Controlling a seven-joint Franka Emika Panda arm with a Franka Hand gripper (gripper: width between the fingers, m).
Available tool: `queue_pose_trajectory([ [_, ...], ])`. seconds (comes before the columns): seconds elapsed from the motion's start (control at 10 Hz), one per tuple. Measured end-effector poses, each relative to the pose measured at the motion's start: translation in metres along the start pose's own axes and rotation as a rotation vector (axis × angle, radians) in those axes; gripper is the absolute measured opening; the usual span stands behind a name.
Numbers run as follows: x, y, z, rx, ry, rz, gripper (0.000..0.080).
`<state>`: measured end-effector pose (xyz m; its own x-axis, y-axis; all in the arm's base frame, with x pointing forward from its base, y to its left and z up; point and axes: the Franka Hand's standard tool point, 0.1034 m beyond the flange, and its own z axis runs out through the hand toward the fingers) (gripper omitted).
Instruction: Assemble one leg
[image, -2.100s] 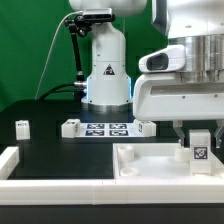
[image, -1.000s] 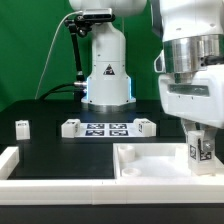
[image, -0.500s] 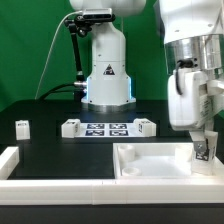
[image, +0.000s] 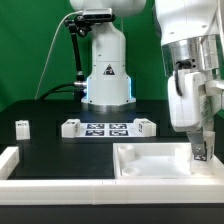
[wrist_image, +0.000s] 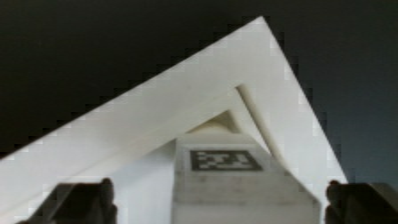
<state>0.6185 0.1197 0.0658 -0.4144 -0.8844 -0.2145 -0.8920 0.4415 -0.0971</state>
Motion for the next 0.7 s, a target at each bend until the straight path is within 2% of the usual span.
queue_pose_trajectory([
  [0.2, 0.0001, -0.0005, -0.0003, -0.006, 0.017, -0.302, 0.0644],
  [0.4, -0.0022, 0.0016, -0.0006, -0.036, 0.046, -0.613, 0.0648],
  [0.7, -0.0012, -0.0004, -0.0006, -0.058, 0.064, -1.038, 0.0648],
])
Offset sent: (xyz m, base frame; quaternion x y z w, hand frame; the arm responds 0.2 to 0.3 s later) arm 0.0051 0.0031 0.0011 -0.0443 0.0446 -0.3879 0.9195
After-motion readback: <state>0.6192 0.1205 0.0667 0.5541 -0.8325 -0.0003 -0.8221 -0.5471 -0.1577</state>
